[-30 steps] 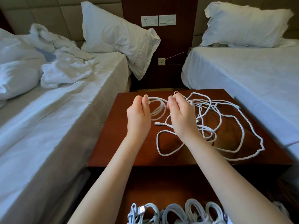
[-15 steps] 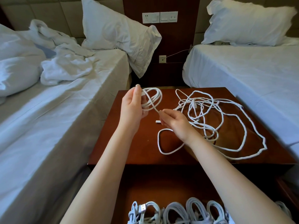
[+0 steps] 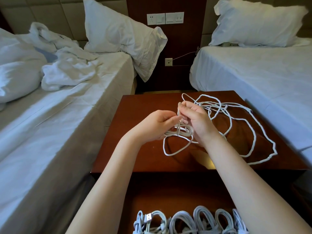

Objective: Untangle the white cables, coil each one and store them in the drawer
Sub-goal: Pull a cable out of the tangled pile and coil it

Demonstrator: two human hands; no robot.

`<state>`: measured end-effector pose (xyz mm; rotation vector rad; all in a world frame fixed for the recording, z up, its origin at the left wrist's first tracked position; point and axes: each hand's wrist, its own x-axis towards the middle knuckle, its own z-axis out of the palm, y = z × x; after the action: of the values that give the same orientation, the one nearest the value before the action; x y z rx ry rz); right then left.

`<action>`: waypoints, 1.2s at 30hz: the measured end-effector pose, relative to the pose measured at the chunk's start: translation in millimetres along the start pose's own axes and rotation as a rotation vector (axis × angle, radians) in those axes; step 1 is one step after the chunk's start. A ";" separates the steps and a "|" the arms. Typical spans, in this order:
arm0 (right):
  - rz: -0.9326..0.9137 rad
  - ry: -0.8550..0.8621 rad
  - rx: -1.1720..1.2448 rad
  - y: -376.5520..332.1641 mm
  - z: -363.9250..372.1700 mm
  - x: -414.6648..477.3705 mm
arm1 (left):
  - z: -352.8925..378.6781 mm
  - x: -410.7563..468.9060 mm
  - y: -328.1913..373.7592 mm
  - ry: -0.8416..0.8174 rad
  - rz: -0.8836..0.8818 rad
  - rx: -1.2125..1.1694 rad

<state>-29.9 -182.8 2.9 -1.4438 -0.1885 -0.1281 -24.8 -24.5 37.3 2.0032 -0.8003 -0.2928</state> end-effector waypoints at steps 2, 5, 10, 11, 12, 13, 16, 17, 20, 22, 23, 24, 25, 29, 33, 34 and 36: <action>-0.013 0.029 -0.043 -2.3 3.7 -1.6 | -1.2 0.9 -1.3 -0.015 -0.031 0.050; -0.034 0.106 -0.108 -4.4 7.6 -2.8 | -4.1 2.8 -5.4 0.056 -0.049 0.130; -0.099 0.147 -0.235 -5.5 14.0 -3.8 | -6.6 9.9 -22.1 0.302 -0.049 0.226; -0.116 0.122 -0.260 -6.5 15.0 -4.6 | -6.8 11.5 -24.6 0.348 -0.057 0.224; -0.131 0.091 -0.280 -7.9 16.5 -5.9 | -7.6 12.8 -27.2 0.406 -0.068 0.225; -0.148 0.054 -0.291 -9.3 19.0 -7.4 | -8.8 13.6 -29.0 0.474 -0.086 0.222; -0.202 -0.069 -0.371 -8.1 30.8 -13.5 | -13.7 12.9 -34.4 0.601 -0.122 0.091; -0.205 -0.102 -0.404 -6.2 35.6 -15.6 | -14.6 12.2 -34.8 0.619 -0.116 0.053; -0.166 -0.171 -0.430 0.1 43.6 -18.5 | -16.6 13.9 -35.2 0.737 -0.092 -0.008; -0.145 -0.201 -0.457 2.4 43.0 -18.0 | -16.9 16.0 -35.5 0.809 -0.088 -0.091; -0.138 -0.211 -0.468 3.4 41.8 -17.4 | -16.3 16.5 -35.2 0.829 -0.091 -0.133; -0.130 -0.217 -0.478 4.1 40.5 -17.0 | -15.5 16.7 -35.2 0.838 -0.097 -0.176; -0.122 -0.219 -0.486 4.7 39.5 -16.9 | -14.7 16.4 -34.7 0.838 -0.098 -0.230; -0.102 -0.219 -0.489 6.5 38.0 -13.7 | -15.3 12.8 -26.9 0.755 -0.007 -0.478; -0.074 -0.207 -0.480 11.7 29.4 -10.5 | -20.4 6.7 -17.7 0.550 0.127 -0.672; -0.051 -0.202 -0.495 13.6 25.9 -10.5 | -20.8 5.7 -16.1 0.499 0.145 -0.690; 0.003 -0.172 -0.520 17.6 20.3 -9.4 | -18.6 4.8 -13.2 0.396 0.156 -0.663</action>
<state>-36.6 -160.7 -13.7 -1.9752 -0.3087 -0.0506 -6.3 -10.2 36.9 1.3073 -0.5102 -0.0492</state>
